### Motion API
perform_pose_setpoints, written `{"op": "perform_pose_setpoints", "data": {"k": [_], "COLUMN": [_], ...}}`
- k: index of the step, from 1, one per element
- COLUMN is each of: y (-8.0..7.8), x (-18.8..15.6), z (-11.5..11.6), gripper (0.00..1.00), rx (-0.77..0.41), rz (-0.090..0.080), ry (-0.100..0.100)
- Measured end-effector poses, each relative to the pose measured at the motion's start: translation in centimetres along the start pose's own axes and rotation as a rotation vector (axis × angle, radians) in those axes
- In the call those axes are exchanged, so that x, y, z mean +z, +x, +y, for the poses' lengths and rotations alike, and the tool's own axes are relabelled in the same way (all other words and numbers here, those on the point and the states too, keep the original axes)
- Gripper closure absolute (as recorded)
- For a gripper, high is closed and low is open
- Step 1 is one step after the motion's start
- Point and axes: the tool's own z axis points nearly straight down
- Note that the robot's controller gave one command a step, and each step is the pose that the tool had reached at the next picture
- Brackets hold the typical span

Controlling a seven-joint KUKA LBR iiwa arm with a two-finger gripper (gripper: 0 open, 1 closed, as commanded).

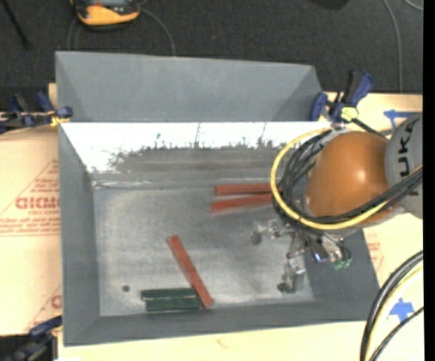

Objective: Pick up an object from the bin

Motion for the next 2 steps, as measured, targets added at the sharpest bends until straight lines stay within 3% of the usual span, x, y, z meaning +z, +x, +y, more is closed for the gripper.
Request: {"op": "perform_pose_setpoints", "data": {"k": [1, 2], "y": [1.3, -6.0], "x": [3.7, -5.7], "z": [-2.6, 8.4], "gripper": [0.00, 1.00], "rx": [0.054, -0.140], "rz": [0.005, 0.004], "ry": [-0.004, -0.005]}}
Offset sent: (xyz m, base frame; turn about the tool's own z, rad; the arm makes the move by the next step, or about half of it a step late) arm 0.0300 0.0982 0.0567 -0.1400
